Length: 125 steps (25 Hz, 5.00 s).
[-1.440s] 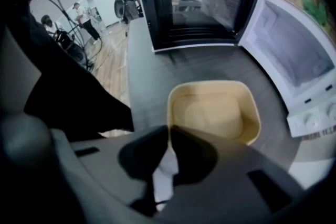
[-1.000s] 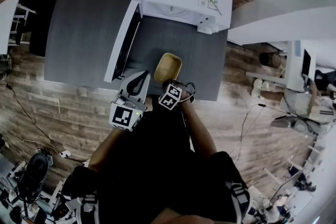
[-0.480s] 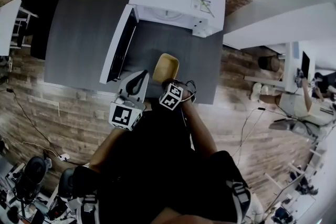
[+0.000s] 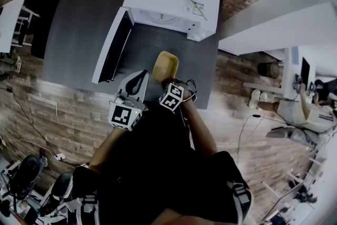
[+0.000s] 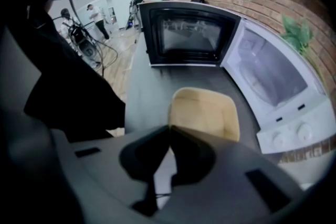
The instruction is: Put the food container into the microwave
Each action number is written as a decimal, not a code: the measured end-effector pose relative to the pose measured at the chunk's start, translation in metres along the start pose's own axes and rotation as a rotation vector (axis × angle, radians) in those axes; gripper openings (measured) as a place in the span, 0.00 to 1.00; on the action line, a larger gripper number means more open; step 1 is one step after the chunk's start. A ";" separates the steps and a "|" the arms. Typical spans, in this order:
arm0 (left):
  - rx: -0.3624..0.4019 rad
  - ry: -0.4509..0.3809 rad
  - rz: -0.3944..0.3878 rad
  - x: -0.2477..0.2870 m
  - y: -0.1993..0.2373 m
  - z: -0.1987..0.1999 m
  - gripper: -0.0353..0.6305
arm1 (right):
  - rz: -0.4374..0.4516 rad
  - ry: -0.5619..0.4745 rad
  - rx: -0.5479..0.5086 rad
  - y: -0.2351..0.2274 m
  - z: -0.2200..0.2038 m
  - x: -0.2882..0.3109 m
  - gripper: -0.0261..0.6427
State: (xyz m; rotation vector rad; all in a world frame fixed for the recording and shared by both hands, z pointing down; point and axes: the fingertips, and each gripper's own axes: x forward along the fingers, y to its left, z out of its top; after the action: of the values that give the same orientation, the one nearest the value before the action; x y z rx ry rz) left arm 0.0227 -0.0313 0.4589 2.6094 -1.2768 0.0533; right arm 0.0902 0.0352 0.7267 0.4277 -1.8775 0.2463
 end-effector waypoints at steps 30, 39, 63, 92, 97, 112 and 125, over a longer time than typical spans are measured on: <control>-0.003 -0.012 0.092 0.024 0.039 0.003 0.11 | -0.156 -0.059 -0.133 -0.098 0.050 -0.026 0.09; -0.040 0.004 0.073 0.060 0.076 0.011 0.11 | -0.197 -0.060 -0.130 -0.145 0.084 -0.019 0.09; -0.105 0.054 0.092 0.104 0.125 -0.004 0.11 | -0.402 0.018 -0.174 -0.264 0.111 0.034 0.09; -0.147 0.079 0.111 0.111 0.131 -0.012 0.11 | -0.417 0.063 -0.213 -0.280 0.099 0.070 0.09; -0.152 0.077 0.111 0.111 0.133 -0.013 0.11 | -0.418 0.046 -0.205 -0.281 0.102 0.070 0.09; -0.147 0.066 0.104 0.112 0.131 -0.010 0.11 | -0.481 0.012 -0.195 -0.286 0.109 0.057 0.10; -0.139 0.056 0.109 0.099 0.125 -0.007 0.11 | -0.525 0.018 -0.188 -0.288 0.105 0.056 0.10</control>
State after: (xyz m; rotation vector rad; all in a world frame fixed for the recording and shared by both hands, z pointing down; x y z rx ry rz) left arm -0.0134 -0.1801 0.5032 2.4038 -1.3519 0.0536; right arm 0.1009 -0.2764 0.7323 0.7624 -1.6847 -0.2748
